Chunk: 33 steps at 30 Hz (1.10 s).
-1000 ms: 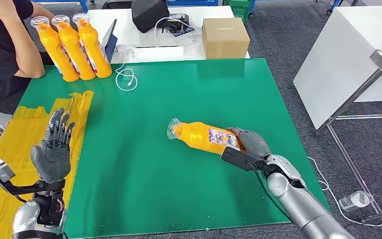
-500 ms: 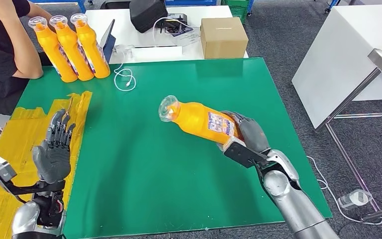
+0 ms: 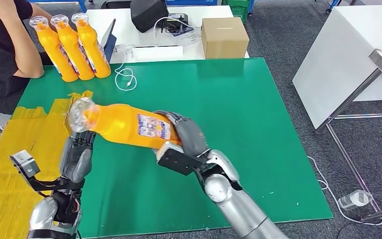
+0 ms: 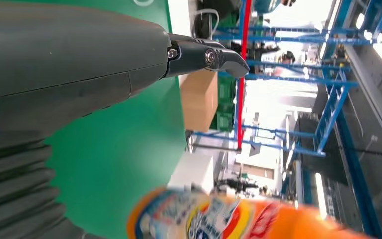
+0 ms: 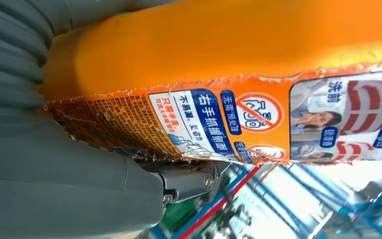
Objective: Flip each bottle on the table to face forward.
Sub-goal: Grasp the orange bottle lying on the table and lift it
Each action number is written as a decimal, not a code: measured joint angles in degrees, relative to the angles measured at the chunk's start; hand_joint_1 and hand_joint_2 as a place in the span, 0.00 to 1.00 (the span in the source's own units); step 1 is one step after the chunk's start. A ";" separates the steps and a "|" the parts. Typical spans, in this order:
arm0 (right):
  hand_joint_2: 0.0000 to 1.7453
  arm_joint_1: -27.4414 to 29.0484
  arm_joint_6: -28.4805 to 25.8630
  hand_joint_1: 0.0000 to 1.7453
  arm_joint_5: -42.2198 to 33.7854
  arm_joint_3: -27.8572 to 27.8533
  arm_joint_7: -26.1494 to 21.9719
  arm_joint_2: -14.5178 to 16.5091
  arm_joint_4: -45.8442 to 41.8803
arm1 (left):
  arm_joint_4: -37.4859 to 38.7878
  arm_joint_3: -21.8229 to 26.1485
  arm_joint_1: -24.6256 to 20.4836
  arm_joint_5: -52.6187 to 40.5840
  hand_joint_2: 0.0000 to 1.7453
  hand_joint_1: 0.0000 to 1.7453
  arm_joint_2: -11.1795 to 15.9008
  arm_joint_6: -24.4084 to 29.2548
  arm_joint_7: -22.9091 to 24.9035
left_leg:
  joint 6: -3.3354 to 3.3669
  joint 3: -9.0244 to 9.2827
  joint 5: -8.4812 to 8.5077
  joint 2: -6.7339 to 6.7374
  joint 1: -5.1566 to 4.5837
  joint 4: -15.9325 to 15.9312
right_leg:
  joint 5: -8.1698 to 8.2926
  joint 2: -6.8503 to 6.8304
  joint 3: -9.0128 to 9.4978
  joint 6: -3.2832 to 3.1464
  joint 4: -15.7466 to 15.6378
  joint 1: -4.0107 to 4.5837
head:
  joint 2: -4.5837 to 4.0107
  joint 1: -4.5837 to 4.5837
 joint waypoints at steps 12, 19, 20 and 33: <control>1.00 -4.33 -0.25 1.00 -2.88 4.29 0.68 5.22 8.30 | -0.82 -5.48 -0.59 0.61 1.00 0.00 -0.44 -2.01 -1.49 | 0.00 -0.02 0.00 -0.01 -0.04 0.01 | 0.00 0.00 0.00 0.00 -0.01 -0.05 | 0.00 0.02; 1.00 -4.55 -0.45 1.00 -2.67 4.83 0.20 5.46 10.47 | -1.90 -7.59 -0.35 2.13 1.00 0.00 -0.44 -2.64 -1.92 | 0.00 -0.02 0.00 -0.02 -0.03 0.01 | 0.00 0.00 -0.02 0.00 -0.01 -0.05 | 0.00 0.02; 1.00 -4.49 -0.55 1.00 -2.49 4.97 0.09 5.46 10.80 | -1.98 -7.68 -0.30 2.34 1.00 0.00 -0.44 -2.64 -1.91 | 0.00 -0.02 0.00 -0.02 -0.03 0.01 | 0.00 0.00 -0.03 0.00 -0.01 -0.05 | 0.00 0.02; 1.00 -2.81 -0.37 1.00 1.38 8.25 -0.73 6.95 15.59 | -2.10 -7.72 0.10 3.71 1.00 0.00 -0.43 -2.57 -1.43 | 0.00 -0.03 0.00 -0.01 -0.03 0.00 | 0.00 0.01 -0.04 0.00 0.00 -0.05 | 0.00 0.02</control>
